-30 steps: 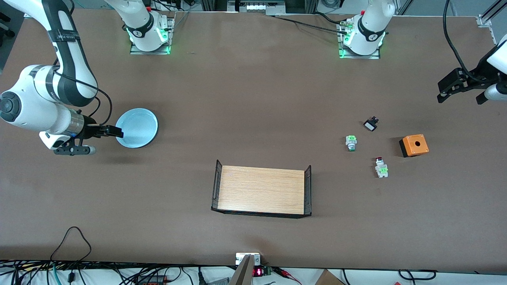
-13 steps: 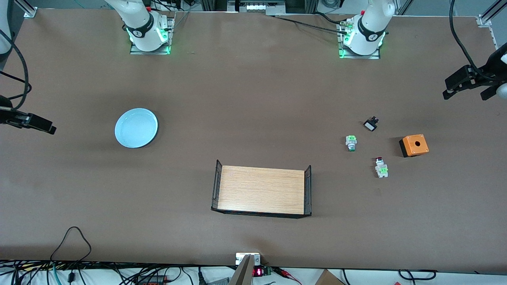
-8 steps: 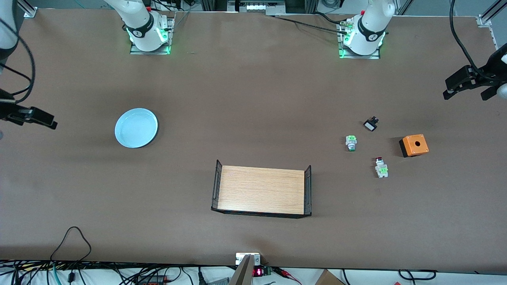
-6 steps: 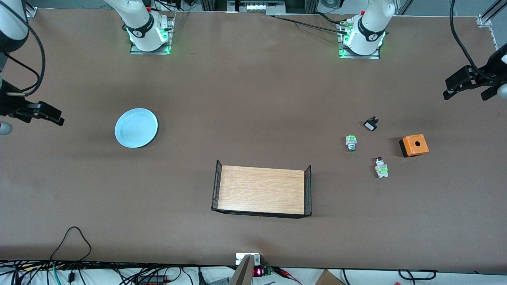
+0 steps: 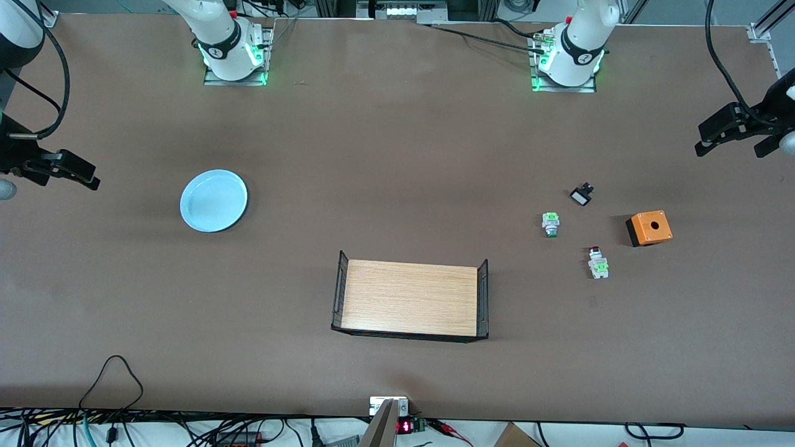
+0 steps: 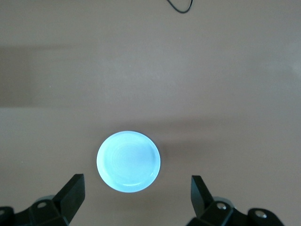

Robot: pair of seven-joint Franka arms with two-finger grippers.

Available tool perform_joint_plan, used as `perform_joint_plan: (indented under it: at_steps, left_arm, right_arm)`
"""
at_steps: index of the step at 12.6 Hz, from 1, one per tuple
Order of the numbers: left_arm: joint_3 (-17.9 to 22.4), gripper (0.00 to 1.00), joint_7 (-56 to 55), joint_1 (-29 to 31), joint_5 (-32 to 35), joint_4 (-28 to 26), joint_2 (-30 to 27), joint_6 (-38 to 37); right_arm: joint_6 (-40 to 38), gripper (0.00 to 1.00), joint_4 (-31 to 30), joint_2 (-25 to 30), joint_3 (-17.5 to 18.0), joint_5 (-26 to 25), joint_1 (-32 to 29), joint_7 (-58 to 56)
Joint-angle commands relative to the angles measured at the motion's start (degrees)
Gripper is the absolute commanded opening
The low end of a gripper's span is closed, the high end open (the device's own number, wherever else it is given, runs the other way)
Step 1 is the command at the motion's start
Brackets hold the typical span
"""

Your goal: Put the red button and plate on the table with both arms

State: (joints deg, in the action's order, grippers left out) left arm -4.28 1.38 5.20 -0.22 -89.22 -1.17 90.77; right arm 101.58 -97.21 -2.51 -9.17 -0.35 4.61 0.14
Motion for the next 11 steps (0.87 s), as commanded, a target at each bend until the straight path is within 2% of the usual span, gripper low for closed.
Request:
perform_joint_plan:
  at_steps: [1, 11]
  left_arm:
    - [-0.11, 1.00, 0.29, 0.42, -0.92, 2.39, 1.08, -1.65]
    - [-0.11, 1.00, 0.38, 0.42, -0.93, 2.39, 1.08, -1.65]
  right_arm:
    - [-3.32, 1.00, 1.14, 0.40, -0.67, -0.08, 0.57, -0.23]
    - [-6.57, 1.00, 2.90, 0.75, -0.76, -0.35, 0.57, -1.37]
